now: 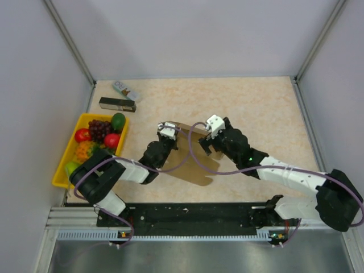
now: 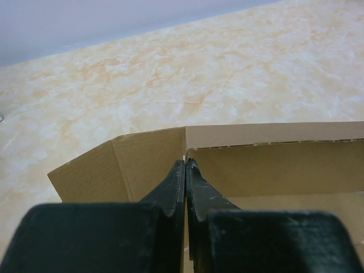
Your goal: Fold the paper box
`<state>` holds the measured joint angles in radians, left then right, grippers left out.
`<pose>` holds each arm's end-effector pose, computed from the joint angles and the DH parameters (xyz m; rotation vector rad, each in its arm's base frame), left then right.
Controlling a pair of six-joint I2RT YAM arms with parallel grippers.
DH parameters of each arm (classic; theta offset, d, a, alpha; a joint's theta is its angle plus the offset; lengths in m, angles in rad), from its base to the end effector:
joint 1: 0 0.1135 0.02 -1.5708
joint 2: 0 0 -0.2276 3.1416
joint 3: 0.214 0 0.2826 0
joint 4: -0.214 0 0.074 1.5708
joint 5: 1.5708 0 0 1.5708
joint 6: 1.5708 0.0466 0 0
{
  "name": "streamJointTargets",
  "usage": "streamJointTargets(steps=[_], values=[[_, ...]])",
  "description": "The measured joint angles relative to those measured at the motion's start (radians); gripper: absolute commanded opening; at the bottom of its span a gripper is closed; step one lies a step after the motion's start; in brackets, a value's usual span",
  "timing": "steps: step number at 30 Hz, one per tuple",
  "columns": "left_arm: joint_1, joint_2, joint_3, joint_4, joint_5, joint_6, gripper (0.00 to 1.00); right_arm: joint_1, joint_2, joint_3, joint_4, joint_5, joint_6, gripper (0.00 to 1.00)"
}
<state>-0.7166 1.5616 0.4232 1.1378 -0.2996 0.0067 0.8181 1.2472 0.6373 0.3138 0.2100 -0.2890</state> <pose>0.2403 -0.1910 0.1154 0.3325 1.5451 -0.3216 0.2277 0.2289 0.1854 -0.8534 1.6568 0.1707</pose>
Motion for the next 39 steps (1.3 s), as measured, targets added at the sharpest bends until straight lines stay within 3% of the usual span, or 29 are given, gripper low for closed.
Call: streamJointTargets(steps=[4, 9, 15, 18, 20, 23, 27, 33, 35, 37, 39], values=[[-0.012, 0.019, -0.016, 0.046, -0.044, 0.0, 0.0, 0.0, -0.1, 0.043, -0.183, 0.045, 0.266, 0.99], [-0.016, 0.019, -0.018, 0.081, -0.073, -0.001, 0.0, 0.0, -0.21, 0.099, -0.397, 0.069, 0.763, 0.99], [-0.027, 0.018, -0.02, 0.082, -0.094, -0.001, 0.0, 0.085, -0.261, 0.064, -0.399, 0.15, 1.426, 0.98], [-0.034, 0.018, -0.023, 0.087, -0.108, -0.001, 0.0, 0.143, -0.221, 0.042, -0.356, 0.222, 1.713, 0.91], [-0.037, 0.018, -0.031, 0.098, -0.116, -0.009, 0.0, 0.166, -0.176, 0.024, -0.328, 0.283, 1.88, 0.8], [-0.042, 0.018, -0.04, 0.11, -0.129, -0.017, 0.0, 0.182, -0.076, 0.023, -0.301, 0.346, 2.066, 0.73], [-0.051, 0.018, -0.046, 0.128, -0.139, -0.024, 0.0, 0.182, 0.034, 0.031, -0.298, 0.426, 2.194, 0.7], [-0.065, 0.018, -0.06, 0.142, -0.156, -0.026, 0.0, 0.183, 0.142, 0.1, -0.3, 0.497, 2.257, 0.65], [-0.07, 0.018, -0.065, 0.143, -0.161, -0.026, 0.0, 0.183, 0.17, 0.128, -0.302, 0.51, 2.266, 0.57], [-0.072, 0.018, -0.07, 0.143, -0.163, -0.026, 0.0, 0.182, 0.19, 0.149, -0.301, 0.521, 2.271, 0.41], [-0.076, 0.018, -0.074, 0.143, -0.167, -0.026, 0.0, 0.182, 0.207, 0.163, -0.301, 0.531, 2.275, 0.36]])
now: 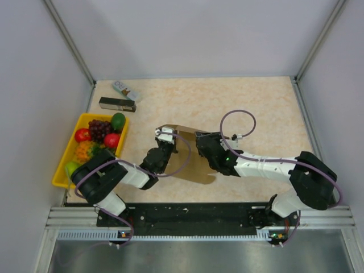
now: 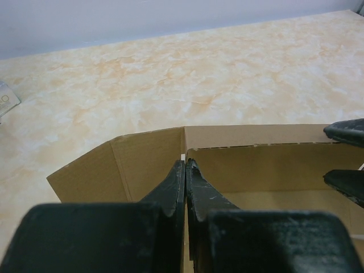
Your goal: Fold the paper box
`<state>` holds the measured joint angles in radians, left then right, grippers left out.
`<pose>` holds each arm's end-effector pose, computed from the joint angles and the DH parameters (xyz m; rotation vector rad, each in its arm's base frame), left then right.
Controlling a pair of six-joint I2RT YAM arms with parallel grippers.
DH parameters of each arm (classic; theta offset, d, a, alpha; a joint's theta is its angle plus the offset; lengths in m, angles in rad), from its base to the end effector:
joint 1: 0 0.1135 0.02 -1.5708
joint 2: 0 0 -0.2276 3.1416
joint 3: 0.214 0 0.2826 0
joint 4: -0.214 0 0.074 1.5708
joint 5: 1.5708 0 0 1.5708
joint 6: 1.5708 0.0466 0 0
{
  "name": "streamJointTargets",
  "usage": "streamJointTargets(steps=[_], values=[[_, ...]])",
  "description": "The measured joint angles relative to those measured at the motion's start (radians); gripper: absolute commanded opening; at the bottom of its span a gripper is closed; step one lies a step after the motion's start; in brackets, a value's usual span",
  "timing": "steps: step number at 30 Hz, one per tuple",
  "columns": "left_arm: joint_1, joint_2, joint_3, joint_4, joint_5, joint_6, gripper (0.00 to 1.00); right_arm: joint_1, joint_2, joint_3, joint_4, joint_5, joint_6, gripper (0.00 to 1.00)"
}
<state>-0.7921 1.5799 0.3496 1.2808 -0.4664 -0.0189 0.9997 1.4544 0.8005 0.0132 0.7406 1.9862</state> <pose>0.2160 -0.1891 0.1067 0.2166 1.5174 -0.2925 0.2082 0.2658 0.1544 1.3889 1.6979 1.0120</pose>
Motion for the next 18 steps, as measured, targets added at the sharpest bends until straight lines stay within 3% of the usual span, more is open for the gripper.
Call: streamJointTargets(steps=[9, 14, 18], values=[[-0.011, 0.01, -0.009, 0.0, -0.022, 0.001, 0.0, -0.001, 0.055, 0.006, 0.018, 0.013, 0.008, 0.36], [-0.018, 0.027, -0.017, 0.001, -0.026, 0.003, 0.0, -0.008, 0.068, 0.006, 0.028, 0.019, 0.008, 0.42], [-0.026, 0.029, -0.019, 0.003, -0.029, 0.011, 0.0, -0.021, 0.083, 0.006, 0.063, 0.017, 0.008, 0.39]])
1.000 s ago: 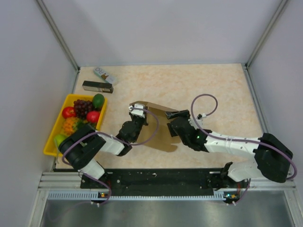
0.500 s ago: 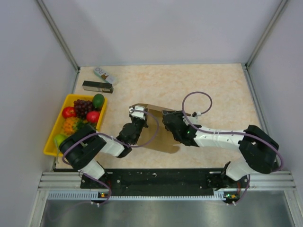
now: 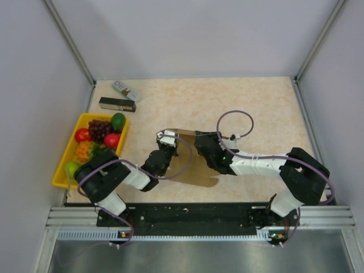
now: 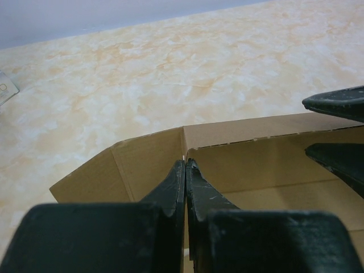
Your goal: Fold the paper box
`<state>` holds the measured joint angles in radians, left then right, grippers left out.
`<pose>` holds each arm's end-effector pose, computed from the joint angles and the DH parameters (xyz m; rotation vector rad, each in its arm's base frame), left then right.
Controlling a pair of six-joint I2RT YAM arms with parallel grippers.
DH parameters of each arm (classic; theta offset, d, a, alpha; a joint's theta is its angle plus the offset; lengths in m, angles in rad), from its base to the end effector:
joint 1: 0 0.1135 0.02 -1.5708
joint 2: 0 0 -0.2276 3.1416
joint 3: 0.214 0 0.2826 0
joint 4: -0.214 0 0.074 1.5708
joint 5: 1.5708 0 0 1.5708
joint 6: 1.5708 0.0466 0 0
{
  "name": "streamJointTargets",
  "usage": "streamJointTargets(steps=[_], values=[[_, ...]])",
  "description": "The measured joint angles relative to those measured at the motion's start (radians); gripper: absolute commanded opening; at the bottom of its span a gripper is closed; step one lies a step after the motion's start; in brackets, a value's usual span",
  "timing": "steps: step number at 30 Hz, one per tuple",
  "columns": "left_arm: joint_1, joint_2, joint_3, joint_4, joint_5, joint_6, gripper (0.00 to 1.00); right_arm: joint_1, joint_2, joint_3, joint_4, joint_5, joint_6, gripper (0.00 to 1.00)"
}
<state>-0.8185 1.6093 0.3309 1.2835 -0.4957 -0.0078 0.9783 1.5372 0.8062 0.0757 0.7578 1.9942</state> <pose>0.2081 -0.1899 0.0944 0.2447 1.5531 -0.2618 0.2184 0.2671 0.1356 1.4096 1.6680 0.9799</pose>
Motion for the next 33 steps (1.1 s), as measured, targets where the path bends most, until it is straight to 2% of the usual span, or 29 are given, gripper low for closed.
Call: streamJointTargets(steps=[3, 4, 6, 7, 9, 11, 12, 15, 22, 27, 29, 33], values=[[-0.006, 0.002, 0.0, 0.002, 0.0, 0.011, 0.0, -0.008, 0.01, 0.0, 0.022, 0.0, 0.0, 0.32], [-0.008, 0.004, 0.0, 0.003, 0.0, 0.012, 0.0, -0.011, 0.013, 0.0, 0.031, -0.002, 0.0, 0.15], [-0.011, 0.006, -0.003, 0.004, 0.0, 0.015, 0.0, -0.013, 0.024, 0.0, 0.047, -0.006, 0.005, 0.07], [-0.012, 0.006, -0.005, 0.005, 0.0, 0.016, 0.0, -0.014, 0.03, 0.0, 0.055, -0.01, 0.0, 0.0], [-0.014, 0.006, -0.008, 0.004, -0.008, 0.017, 0.01, -0.015, 0.043, 0.0, 0.072, -0.014, 0.008, 0.0], [-0.014, 0.006, -0.01, 0.002, -0.013, 0.018, 0.18, -0.016, 0.05, 0.0, 0.086, -0.016, 0.009, 0.0], [-0.014, 0.006, -0.011, 0.003, -0.016, 0.017, 0.34, -0.018, 0.051, 0.0, 0.093, -0.018, 0.008, 0.0], [-0.016, -0.012, -0.021, 0.0, -0.023, -0.009, 0.51, -0.02, 0.051, -0.017, 0.15, -0.021, 0.007, 0.0], [-0.018, -0.243, -0.127, -0.068, -0.017, -0.161, 0.56, -0.031, 0.051, -0.143, 0.298, -0.02, 0.008, 0.0], [-0.018, -0.503, -0.153, -0.324, 0.016, -0.288, 0.56, -0.046, 0.056, -0.224, 0.447, -0.018, 0.008, 0.0], [-0.018, -0.625, -0.152, -0.455, 0.032, -0.328, 0.61, -0.047, 0.07, -0.246, 0.512, -0.018, 0.008, 0.0], [-0.005, -0.83, -0.123, -0.727, 0.045, -0.407, 0.63, -0.048, 0.114, -0.291, 0.668, -0.019, -0.02, 0.0]])
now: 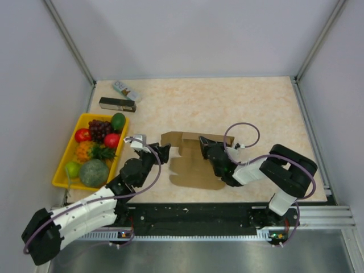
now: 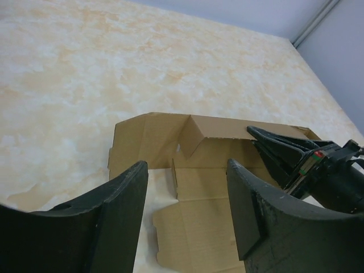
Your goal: Fold the paper box
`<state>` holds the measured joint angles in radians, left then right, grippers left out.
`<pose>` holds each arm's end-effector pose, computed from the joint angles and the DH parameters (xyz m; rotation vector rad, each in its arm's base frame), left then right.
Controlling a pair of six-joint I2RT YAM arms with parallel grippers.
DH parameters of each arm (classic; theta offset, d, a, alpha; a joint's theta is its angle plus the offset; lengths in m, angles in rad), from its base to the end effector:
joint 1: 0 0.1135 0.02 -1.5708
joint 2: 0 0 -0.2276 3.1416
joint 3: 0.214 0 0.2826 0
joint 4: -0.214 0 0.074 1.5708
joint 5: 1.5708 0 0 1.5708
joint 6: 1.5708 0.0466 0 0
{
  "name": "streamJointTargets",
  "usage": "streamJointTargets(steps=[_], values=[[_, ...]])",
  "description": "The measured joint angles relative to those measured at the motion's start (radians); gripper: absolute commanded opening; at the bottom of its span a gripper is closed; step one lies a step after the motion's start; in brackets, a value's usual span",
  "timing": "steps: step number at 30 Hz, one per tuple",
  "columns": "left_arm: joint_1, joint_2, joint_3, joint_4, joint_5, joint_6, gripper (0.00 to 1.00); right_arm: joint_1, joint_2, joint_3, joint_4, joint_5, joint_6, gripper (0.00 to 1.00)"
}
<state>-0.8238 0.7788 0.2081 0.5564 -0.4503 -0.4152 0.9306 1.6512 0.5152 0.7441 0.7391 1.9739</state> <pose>0.1771 -0.1614 0.1730 -0.0287 1.6168 -0.6087 0.2099 0.2293 0.0738 1.4449 1.4749 1.2357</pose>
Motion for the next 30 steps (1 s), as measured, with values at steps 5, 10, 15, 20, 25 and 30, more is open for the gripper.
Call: streamJointTargets(steps=[5, 10, 15, 20, 25, 30], values=[[0.119, -0.085, 0.069, -0.272, 0.054, -0.088, 0.69, -0.005, 0.041, -0.048, 0.173, -0.014, -0.089, 0.0], [0.298, -0.018, 0.1, -0.395, 0.158, -0.153, 0.67, -0.009, 0.04, -0.057, 0.234, -0.05, -0.162, 0.0], [0.433, 0.095, 0.125, -0.427, 0.248, -0.196, 0.59, -0.021, 0.033, -0.057, 0.219, -0.077, -0.194, 0.0], [0.518, 0.156, 0.145, -0.39, 0.278, -0.243, 0.56, -0.052, 0.033, -0.056, 0.22, -0.109, -0.229, 0.0], [0.559, 0.335, 0.215, -0.344, 0.317, -0.263, 0.48, -0.085, 0.038, -0.056, 0.243, -0.161, -0.255, 0.0], [0.562, 0.508, 0.302, -0.323, 0.406, -0.237, 0.41, -0.094, 0.047, -0.055, 0.273, -0.196, -0.293, 0.0]])
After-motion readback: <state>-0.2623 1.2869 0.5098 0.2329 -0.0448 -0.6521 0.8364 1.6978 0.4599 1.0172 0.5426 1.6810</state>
